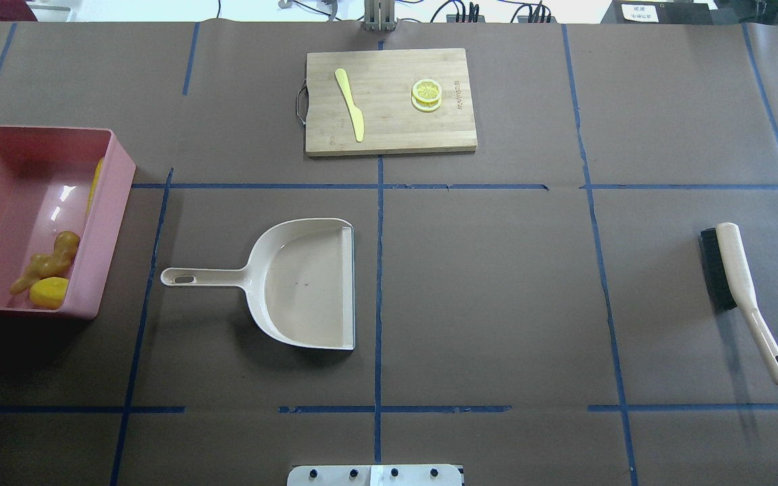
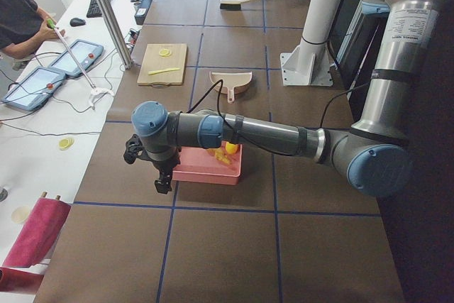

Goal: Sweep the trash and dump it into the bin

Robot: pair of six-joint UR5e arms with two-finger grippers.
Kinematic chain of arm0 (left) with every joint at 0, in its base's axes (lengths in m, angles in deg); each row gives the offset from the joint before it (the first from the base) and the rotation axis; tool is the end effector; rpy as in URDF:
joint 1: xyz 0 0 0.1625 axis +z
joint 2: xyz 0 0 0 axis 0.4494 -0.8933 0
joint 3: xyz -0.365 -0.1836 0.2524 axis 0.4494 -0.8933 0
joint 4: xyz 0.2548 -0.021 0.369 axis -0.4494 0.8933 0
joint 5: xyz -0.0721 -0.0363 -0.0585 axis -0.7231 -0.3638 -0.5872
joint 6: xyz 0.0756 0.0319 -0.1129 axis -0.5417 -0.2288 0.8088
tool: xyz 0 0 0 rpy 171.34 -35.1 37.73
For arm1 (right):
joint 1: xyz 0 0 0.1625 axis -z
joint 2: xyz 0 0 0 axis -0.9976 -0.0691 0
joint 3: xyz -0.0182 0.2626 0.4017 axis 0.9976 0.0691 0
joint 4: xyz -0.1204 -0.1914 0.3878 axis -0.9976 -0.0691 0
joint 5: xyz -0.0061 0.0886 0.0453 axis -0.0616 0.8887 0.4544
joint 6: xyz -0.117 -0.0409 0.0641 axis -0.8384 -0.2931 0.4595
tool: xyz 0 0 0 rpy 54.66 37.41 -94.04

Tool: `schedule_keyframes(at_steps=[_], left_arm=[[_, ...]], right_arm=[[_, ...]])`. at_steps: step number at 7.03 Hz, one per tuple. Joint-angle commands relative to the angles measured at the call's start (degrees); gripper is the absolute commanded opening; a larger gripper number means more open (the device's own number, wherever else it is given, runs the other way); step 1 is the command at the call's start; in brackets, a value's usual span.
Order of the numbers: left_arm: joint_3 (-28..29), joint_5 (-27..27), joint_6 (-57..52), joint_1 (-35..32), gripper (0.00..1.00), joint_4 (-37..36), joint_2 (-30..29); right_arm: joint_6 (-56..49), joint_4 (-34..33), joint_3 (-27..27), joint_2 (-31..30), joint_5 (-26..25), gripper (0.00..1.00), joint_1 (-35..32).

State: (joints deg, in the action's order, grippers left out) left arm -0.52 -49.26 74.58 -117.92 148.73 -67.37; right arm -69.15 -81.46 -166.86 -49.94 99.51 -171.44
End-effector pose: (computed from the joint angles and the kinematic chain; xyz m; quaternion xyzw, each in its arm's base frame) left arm -0.0439 -0.5998 0.6674 0.0318 0.3977 0.0439 0.9159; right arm 0.0100 -0.4067 0.7000 0.0292 -0.3513 0.0061 0.9358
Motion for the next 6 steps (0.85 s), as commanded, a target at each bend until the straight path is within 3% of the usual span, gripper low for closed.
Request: schedule_keyframes(at_steps=[1,2,3,6], left_arm=[[-1.28,0.00,0.27,-0.64,1.00,-0.97,4.13],[-3.73,0.26,0.18,-0.63,1.00,-0.62,6.59],[-7.06,5.40,0.53,-0.63,1.00,-0.71,7.14],[-6.12,6.94,0.27,-0.28,1.00,1.49,10.56]], right_arm=[[0.05,0.04,0.47,1.66,-0.31,1.00,-0.11],[0.40,0.04,0.74,2.62,-0.22,1.00,-0.11],[0.49,0.04,1.35,3.24,-0.31,1.00,-0.11],[0.41,0.48,2.94,3.95,-0.40,1.00,-0.02]])
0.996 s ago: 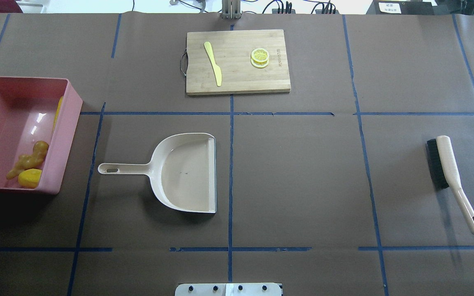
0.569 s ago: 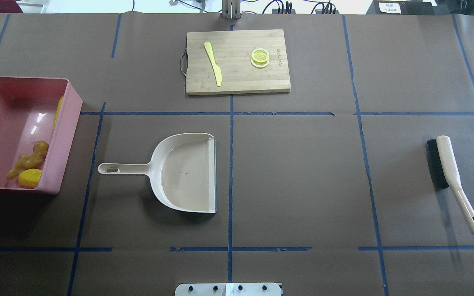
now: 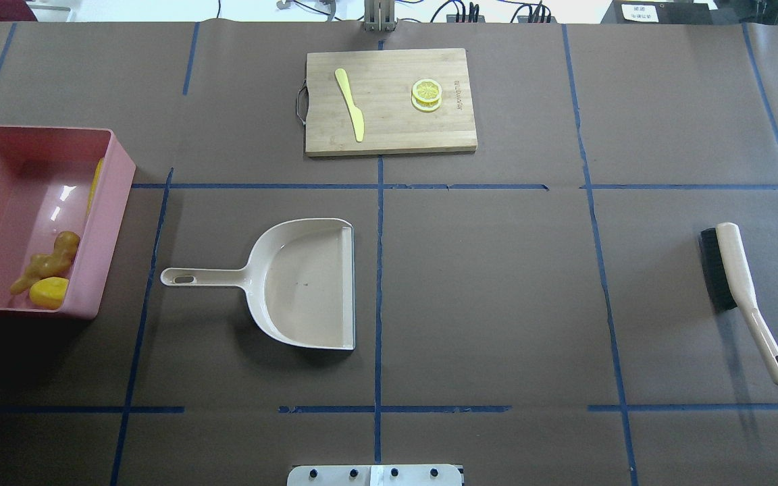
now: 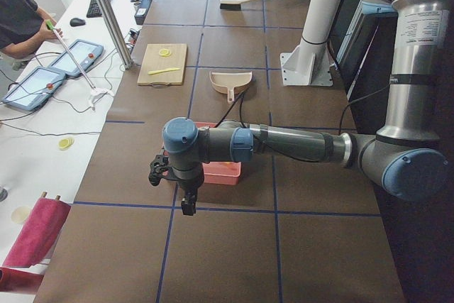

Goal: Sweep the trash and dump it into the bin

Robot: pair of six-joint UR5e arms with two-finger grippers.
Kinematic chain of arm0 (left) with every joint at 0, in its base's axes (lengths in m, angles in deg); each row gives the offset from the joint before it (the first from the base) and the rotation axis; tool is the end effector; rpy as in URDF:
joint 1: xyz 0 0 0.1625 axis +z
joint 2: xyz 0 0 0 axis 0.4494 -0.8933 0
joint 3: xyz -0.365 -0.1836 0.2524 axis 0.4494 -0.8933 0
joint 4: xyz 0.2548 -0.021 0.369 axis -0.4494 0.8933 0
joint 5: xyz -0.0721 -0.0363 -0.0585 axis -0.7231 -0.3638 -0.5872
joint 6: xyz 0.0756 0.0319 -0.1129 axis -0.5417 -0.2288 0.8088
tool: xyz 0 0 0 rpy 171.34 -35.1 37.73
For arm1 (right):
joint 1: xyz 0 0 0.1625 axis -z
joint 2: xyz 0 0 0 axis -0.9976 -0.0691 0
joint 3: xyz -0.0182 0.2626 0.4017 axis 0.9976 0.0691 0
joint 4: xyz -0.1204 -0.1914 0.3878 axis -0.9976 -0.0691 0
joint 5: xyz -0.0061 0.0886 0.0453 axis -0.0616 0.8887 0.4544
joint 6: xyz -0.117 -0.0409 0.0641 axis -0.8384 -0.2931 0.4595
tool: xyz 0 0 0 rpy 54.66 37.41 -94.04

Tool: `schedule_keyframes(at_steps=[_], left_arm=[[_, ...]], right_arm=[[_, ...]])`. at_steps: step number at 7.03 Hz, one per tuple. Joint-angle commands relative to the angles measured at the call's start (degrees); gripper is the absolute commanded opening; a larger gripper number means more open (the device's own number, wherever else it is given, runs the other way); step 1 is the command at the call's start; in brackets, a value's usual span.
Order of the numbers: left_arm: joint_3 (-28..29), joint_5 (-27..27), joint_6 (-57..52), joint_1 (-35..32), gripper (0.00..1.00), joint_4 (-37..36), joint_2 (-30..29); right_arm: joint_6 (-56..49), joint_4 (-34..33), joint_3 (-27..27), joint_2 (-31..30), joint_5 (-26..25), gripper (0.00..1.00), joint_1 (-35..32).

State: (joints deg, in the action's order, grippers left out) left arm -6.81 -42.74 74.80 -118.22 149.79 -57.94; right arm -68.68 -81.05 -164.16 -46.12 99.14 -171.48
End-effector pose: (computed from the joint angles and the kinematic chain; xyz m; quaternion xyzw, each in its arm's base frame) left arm -0.0564 -0.5196 0.7113 0.0117 0.3461 0.0340 0.9375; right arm 0.0084 -0.4397 0.6973 0.0408 -0.3495 0.0059 0.9360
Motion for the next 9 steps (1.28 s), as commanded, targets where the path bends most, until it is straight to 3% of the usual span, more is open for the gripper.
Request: schedule_keyframes(at_steps=[1,9], left_arm=[[-0.10,0.42,-0.05,0.02,1.00,-0.44,1.05],[-1.06,0.42,-0.49,0.11,1.00,-1.94,1.14]], right_arm=[[0.11,0.15,1.36,0.23,0.05,1.00,0.01],[-0.33,0.24,1.46,0.14,0.67,1.00,0.01]])
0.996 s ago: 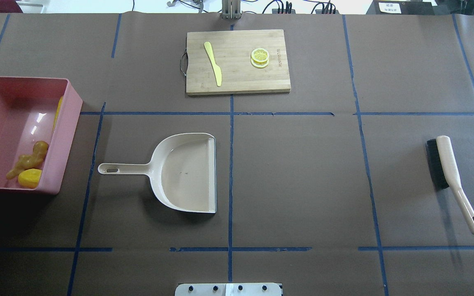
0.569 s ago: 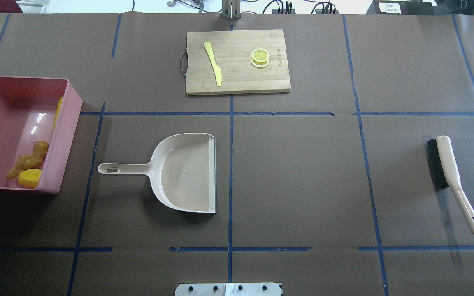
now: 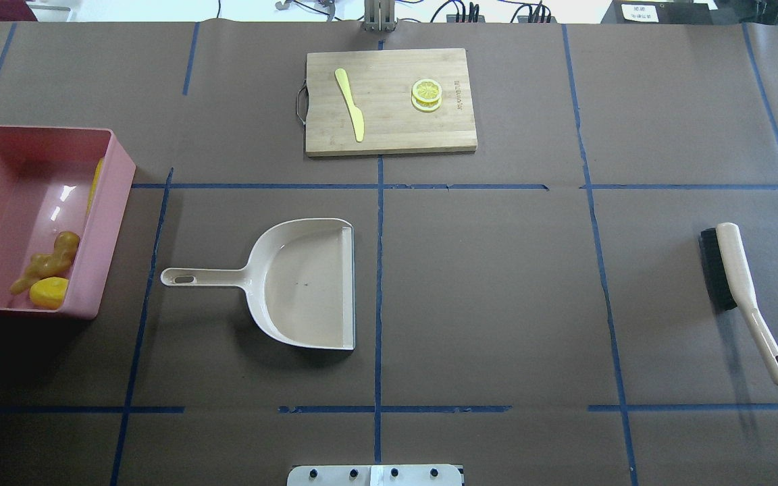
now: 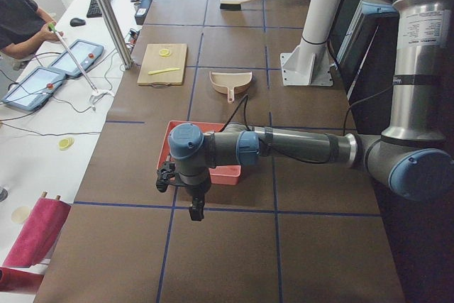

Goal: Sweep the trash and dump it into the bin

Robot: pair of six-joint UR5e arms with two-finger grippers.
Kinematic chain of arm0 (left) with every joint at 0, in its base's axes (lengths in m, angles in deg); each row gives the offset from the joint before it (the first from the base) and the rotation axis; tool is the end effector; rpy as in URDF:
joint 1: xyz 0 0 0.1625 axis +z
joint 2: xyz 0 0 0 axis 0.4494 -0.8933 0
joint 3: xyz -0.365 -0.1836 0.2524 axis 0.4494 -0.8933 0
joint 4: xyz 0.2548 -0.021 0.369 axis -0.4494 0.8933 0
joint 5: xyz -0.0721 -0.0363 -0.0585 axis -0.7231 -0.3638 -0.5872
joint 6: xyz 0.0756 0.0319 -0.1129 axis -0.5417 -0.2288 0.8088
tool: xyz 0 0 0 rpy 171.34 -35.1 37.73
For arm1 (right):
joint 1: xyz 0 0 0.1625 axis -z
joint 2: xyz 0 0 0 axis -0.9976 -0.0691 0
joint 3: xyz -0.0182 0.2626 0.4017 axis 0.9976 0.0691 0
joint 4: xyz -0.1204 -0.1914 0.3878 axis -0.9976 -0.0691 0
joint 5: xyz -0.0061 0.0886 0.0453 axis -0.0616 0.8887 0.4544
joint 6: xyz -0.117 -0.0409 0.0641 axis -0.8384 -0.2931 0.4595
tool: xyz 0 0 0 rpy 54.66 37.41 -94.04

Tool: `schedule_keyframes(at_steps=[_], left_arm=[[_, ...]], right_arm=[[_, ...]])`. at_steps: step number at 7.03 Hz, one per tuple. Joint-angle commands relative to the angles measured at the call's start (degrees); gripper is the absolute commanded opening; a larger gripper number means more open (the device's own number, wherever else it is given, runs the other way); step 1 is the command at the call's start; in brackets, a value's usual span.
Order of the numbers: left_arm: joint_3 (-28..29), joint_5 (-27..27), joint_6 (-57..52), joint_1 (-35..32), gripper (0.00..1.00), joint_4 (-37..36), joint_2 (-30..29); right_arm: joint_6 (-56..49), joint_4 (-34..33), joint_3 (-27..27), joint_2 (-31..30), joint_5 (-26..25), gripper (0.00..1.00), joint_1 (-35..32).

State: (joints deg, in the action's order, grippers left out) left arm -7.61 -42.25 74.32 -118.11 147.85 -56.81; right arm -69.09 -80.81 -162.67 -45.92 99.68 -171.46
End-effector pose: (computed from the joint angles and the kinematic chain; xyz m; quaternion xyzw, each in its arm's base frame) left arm -0.0560 -0.5060 0.7182 -0.0061 0.3432 0.0322 0.9387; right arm 0.0072 -0.4399 0.7086 0.0328 -0.3530 0.0052 0.9350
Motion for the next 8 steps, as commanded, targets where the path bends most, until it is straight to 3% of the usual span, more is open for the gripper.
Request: schedule_keyframes(at_steps=[1,8], left_arm=[[-0.09,-0.07,0.00,0.00,1.00,0.09,0.01],[0.79,-0.07,0.00,0.09,1.00,0.52,-0.43]], right_arm=[[0.18,0.00,0.15,-0.07,0.13,1.00,0.09],[0.35,-0.79,1.81,4.58,-0.48,1.00,0.52]])
